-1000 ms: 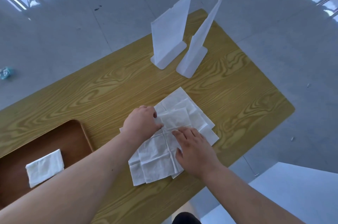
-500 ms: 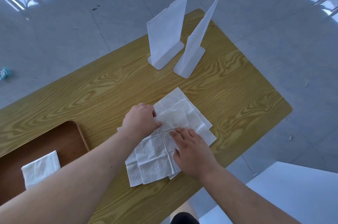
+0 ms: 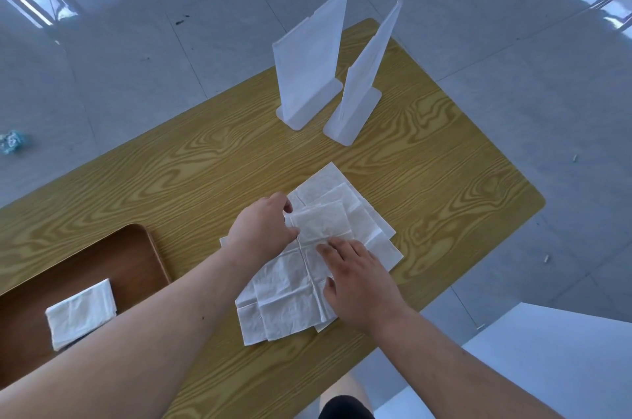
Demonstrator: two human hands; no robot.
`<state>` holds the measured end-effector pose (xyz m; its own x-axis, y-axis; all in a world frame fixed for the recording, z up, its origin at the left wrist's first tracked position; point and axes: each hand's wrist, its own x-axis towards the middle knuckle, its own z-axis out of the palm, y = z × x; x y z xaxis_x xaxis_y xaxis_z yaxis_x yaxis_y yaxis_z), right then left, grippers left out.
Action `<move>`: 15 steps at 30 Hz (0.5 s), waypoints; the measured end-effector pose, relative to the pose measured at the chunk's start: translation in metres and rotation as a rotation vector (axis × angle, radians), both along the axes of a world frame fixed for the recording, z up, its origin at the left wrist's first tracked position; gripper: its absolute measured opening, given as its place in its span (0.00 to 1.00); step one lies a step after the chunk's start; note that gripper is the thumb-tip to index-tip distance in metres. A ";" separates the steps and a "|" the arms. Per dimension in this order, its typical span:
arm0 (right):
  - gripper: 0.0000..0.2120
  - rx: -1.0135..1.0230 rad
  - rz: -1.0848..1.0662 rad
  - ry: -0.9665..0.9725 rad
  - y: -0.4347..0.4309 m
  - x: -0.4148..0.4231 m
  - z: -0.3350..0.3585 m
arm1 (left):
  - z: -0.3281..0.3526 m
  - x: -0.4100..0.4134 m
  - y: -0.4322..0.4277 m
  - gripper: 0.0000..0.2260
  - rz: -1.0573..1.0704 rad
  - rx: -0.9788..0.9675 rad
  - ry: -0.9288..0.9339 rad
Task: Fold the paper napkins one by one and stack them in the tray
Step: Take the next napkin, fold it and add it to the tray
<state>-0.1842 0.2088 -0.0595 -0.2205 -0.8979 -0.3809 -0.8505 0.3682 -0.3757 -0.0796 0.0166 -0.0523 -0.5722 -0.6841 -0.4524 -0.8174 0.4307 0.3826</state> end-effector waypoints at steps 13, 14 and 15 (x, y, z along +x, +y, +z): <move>0.28 -0.024 0.015 -0.001 0.005 0.000 -0.004 | -0.006 -0.003 0.005 0.17 -0.021 -0.116 -0.098; 0.28 -0.026 0.014 -0.002 0.006 0.000 -0.004 | -0.006 -0.004 0.006 0.17 -0.022 -0.117 -0.098; 0.28 -0.028 0.014 -0.003 0.006 0.000 -0.004 | -0.006 -0.006 0.006 0.17 -0.018 -0.116 -0.098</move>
<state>-0.1845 0.2148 -0.0640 -0.2066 -0.9111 -0.3566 -0.8544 0.3456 -0.3880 -0.0852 0.0227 -0.0580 -0.5416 -0.7252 -0.4251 -0.8402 0.4821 0.2482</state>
